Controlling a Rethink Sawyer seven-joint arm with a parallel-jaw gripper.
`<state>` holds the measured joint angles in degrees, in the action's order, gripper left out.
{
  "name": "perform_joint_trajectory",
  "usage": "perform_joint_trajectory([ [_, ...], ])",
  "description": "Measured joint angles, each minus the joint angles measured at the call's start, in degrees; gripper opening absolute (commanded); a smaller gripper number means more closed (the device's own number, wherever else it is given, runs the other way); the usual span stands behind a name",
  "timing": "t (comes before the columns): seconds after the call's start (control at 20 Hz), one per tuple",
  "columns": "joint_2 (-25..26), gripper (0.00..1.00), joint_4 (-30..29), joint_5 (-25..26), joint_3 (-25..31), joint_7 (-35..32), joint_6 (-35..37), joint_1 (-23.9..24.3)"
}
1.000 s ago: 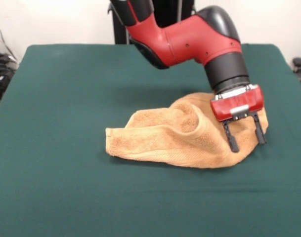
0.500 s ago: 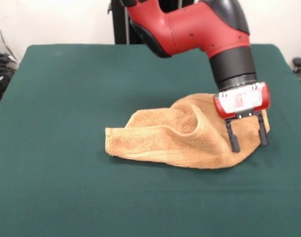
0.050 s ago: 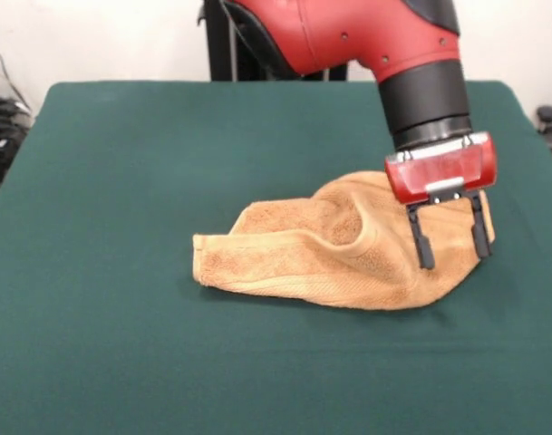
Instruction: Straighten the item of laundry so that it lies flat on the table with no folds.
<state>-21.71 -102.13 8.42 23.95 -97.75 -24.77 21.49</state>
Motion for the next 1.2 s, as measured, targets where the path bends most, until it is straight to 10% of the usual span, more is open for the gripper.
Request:
perform_joint_trajectory([
  [1.2,-6.46,1.00,-9.10,2.18,2.72,0.00,20.74,14.11],
])
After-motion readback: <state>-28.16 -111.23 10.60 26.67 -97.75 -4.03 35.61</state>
